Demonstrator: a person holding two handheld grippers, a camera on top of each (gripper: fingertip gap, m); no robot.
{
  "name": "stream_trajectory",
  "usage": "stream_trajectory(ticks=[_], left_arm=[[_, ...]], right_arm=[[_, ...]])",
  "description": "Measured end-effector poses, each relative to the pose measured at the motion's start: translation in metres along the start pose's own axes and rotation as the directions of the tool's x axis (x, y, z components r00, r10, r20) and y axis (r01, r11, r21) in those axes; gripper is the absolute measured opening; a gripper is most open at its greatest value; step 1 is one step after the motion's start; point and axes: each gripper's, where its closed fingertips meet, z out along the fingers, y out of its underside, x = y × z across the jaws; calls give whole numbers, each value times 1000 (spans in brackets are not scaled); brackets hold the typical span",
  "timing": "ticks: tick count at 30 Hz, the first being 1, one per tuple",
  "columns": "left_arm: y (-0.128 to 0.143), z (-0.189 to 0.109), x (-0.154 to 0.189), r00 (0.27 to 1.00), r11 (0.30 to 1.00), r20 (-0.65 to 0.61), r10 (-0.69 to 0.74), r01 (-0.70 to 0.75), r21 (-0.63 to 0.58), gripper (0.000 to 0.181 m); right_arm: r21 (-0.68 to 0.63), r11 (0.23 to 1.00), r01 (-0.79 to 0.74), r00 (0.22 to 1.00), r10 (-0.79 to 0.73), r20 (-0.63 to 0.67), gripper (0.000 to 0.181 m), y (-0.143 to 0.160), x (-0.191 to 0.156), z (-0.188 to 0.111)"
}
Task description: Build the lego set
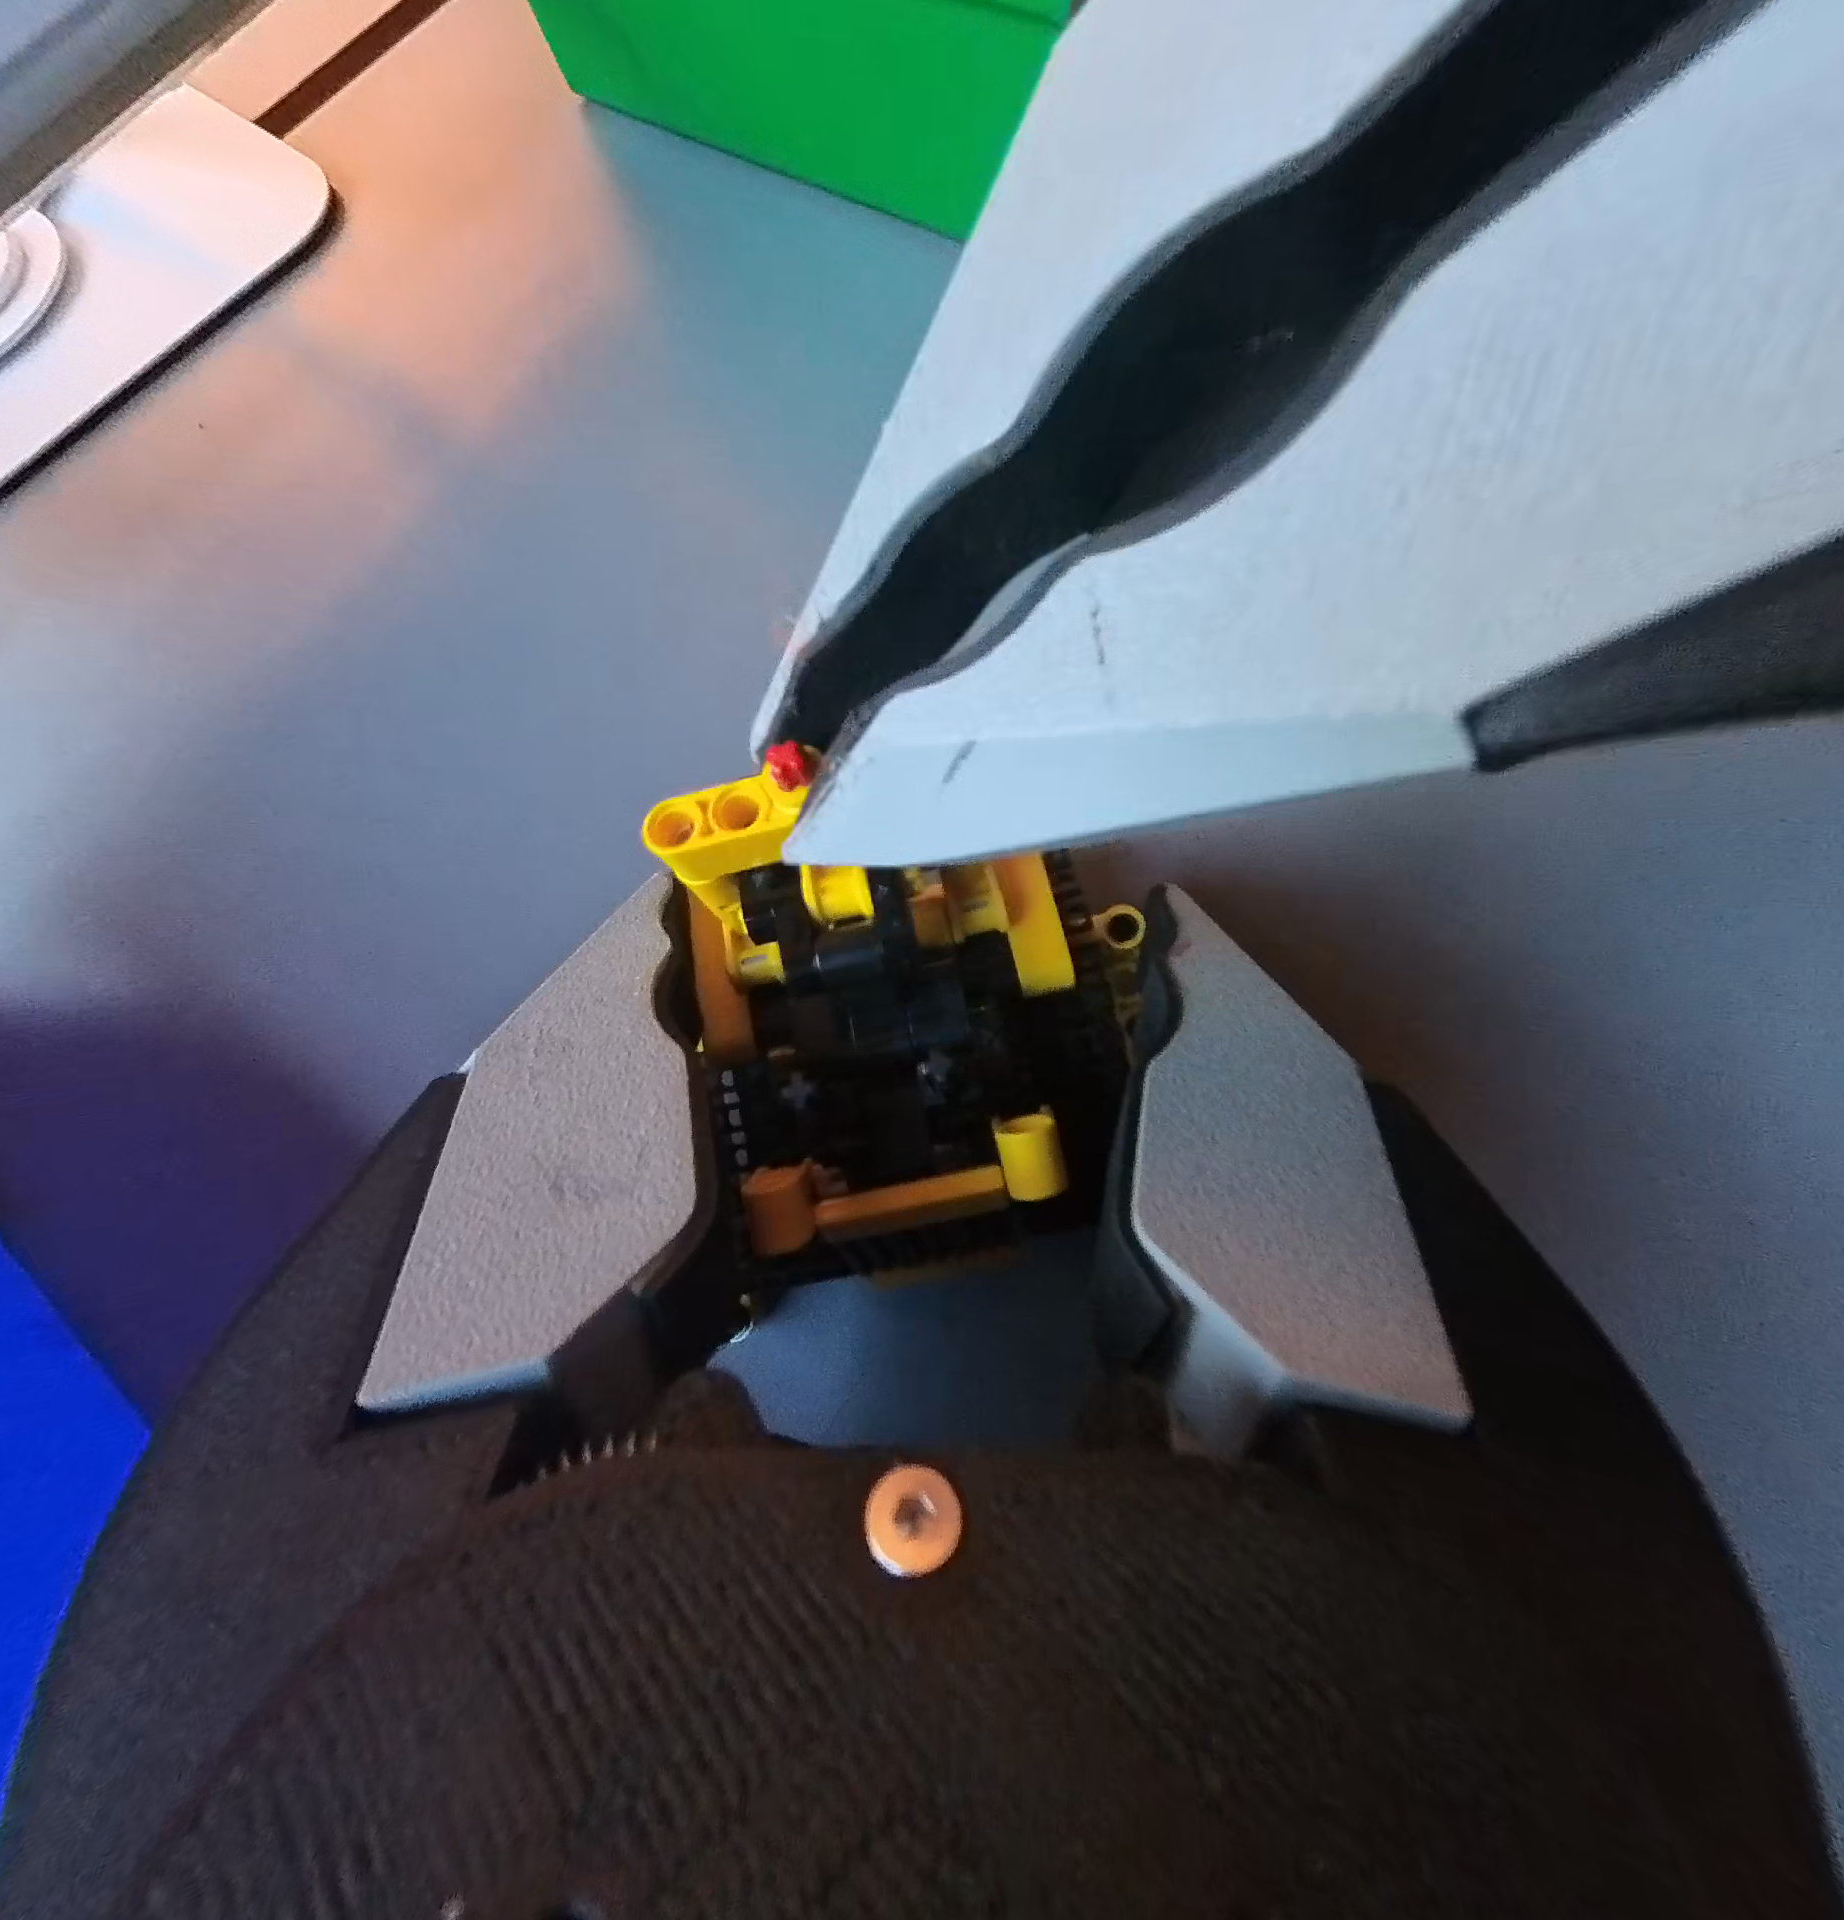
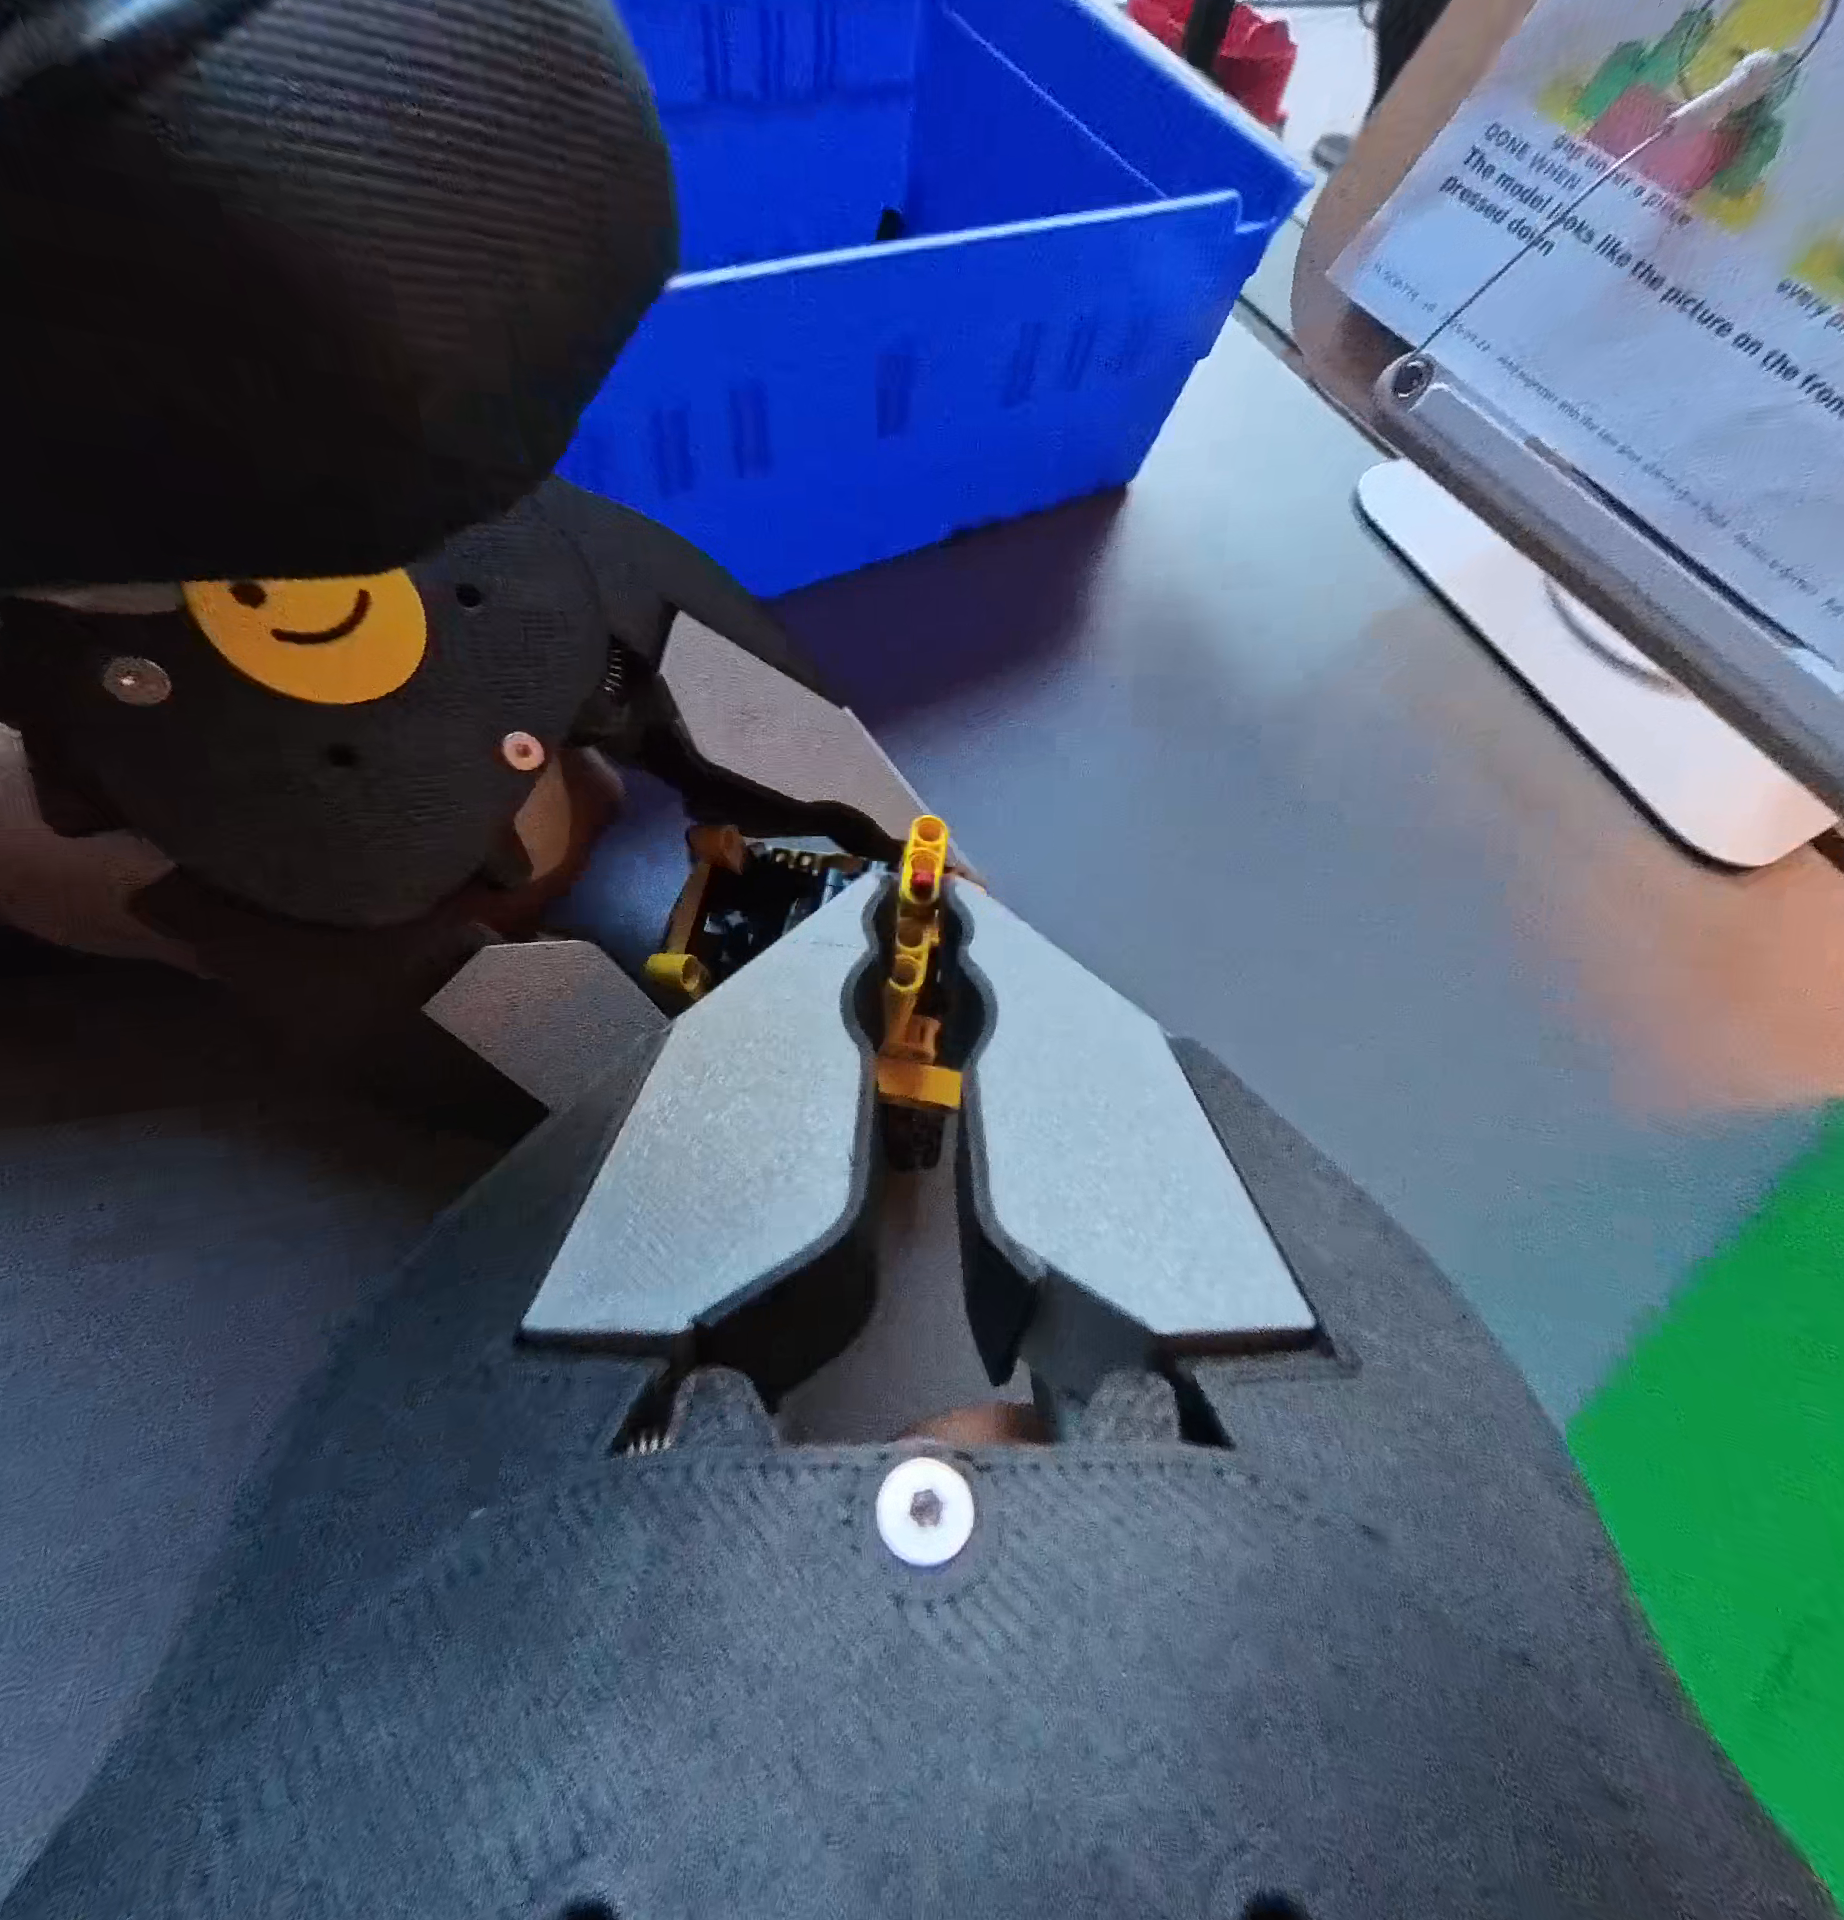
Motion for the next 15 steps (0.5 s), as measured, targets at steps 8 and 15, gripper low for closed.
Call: stream_trajectory(ticks=[8,15], left_arm=[[0,0,-1,1000,1000,4,-8,8,1,84],[0,0,-1,1000,1000,6,-6,6,0,84]], right_arm=[[71,996,-51,998,49,38,1,-6,0,-3],[43,997,-64,997,63,34,11,1,2,0]])
